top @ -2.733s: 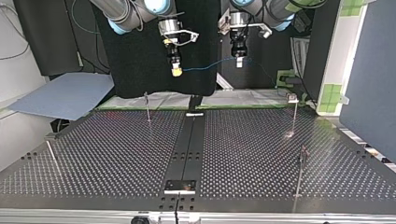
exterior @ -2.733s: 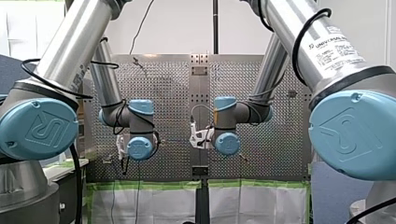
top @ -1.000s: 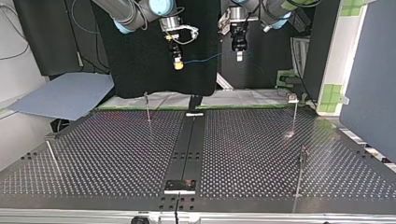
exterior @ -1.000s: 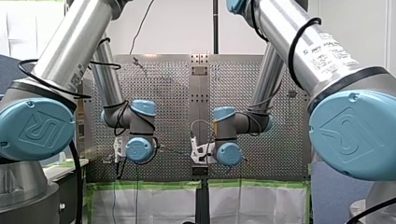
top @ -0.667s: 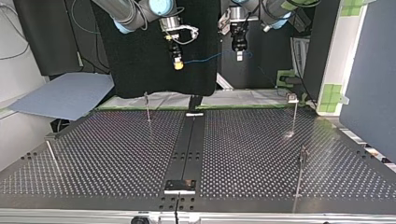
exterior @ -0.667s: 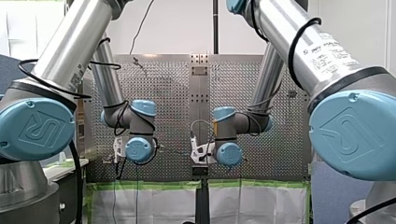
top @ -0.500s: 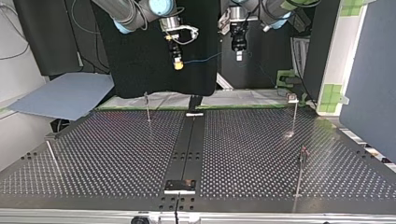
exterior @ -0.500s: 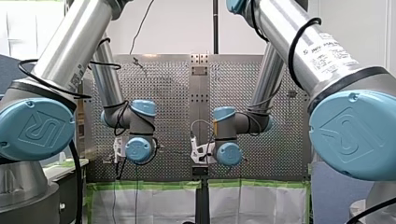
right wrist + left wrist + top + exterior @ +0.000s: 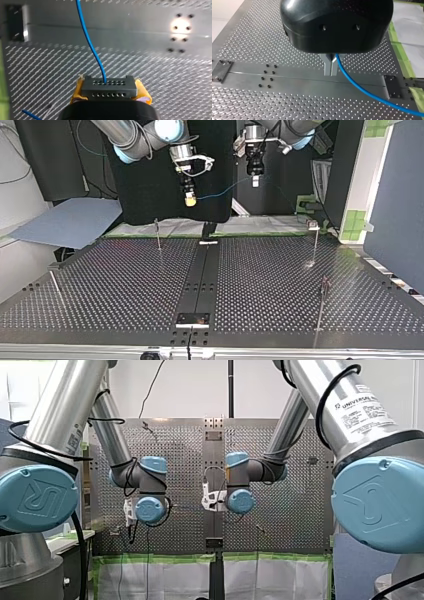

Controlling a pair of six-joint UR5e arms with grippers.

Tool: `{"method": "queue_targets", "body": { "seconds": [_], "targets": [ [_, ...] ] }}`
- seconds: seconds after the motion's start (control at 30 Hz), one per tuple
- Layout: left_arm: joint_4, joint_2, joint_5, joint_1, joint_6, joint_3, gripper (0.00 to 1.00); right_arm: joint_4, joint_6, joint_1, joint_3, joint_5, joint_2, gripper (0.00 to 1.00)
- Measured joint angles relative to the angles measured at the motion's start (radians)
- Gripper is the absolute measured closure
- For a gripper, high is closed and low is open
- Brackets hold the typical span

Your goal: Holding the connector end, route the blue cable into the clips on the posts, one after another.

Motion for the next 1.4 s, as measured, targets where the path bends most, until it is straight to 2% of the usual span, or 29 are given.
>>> {"method": "queue_targets", "body": {
  "seconds": [0.17, 0.33, 0.47, 0.63, 0.8, 1.1, 1.4],
  "targets": [
    [-0.047, 0.047, -0.006, 0.012, -0.004, 0.0, 1.0, 0.057, 0.005, -0.001, -0.048, -0.025, -0.057, 1.0],
    [-0.1, 0.1, -0.015, 0.043, -0.019, 0.001, 1.0, 0.111, 0.008, -0.004, -0.092, -0.044, -0.111, 1.0],
    [-0.14, 0.141, 0.014, 0.081, -0.025, 0.005, 1.0, 0.146, 0.009, -0.006, -0.114, -0.055, -0.15, 1.0],
    [-0.194, 0.194, 0.065, 0.134, -0.022, 0.033, 1.0, 0.167, 0.014, -0.002, -0.147, -0.071, -0.194, 1.0],
    [-0.246, 0.247, 0.091, 0.186, -0.034, 0.072, 1.0, 0.192, 0.01, 0.007, -0.187, -0.078, -0.174, 1.0],
    [-0.329, 0.329, 0.054, 0.261, -0.058, 0.151, 1.0, 0.234, 0.012, 0.027, -0.26, -0.088, -0.153, 1.0],
    [-0.43, 0.431, 0.047, 0.289, -0.078, 0.252, 1.0, 0.297, 0.014, 0.052, -0.35, -0.101, -0.152, 1.0]
  ]
}}
